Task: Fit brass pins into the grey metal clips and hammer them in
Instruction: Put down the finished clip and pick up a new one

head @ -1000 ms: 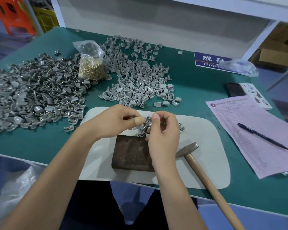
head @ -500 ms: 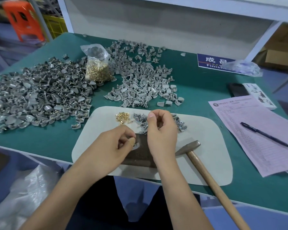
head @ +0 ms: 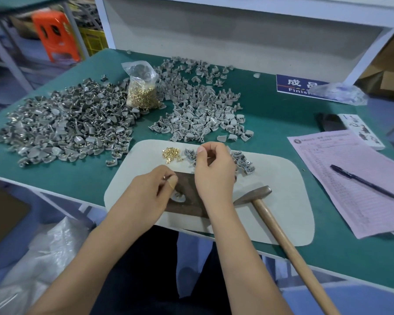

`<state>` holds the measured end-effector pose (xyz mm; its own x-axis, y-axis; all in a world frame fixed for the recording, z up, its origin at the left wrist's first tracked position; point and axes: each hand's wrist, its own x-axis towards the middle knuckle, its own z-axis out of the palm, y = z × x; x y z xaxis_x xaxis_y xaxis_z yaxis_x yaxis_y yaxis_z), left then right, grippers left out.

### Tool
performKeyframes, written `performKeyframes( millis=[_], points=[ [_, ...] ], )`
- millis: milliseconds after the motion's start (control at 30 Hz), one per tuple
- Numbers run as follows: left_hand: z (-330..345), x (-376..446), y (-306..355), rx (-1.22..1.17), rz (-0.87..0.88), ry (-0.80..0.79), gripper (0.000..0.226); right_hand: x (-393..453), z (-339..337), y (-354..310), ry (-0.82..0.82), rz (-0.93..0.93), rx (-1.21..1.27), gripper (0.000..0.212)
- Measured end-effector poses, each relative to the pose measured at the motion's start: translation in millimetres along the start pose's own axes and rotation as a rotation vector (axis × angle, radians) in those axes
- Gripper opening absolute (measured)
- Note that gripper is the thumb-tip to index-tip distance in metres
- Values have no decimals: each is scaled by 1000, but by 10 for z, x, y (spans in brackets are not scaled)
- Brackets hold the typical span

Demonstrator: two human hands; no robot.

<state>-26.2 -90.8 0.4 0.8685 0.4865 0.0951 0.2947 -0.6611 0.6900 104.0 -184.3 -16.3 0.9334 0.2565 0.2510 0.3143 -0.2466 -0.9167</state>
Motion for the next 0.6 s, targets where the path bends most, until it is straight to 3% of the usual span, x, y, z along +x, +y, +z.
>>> performKeyframes(
  millis=[133,367,600],
  points=[
    [-35,-124,33,-59,-41,10,27,9,-1,-26,-37,5,-8,6],
    [197,-320,125,162,-62,137,49,-19,-22,-40,-71,-19,-43,6],
    [328,-240,183,166,-76,242,26,-11,-7,-39,-111,-5,-64,5]
  ],
)
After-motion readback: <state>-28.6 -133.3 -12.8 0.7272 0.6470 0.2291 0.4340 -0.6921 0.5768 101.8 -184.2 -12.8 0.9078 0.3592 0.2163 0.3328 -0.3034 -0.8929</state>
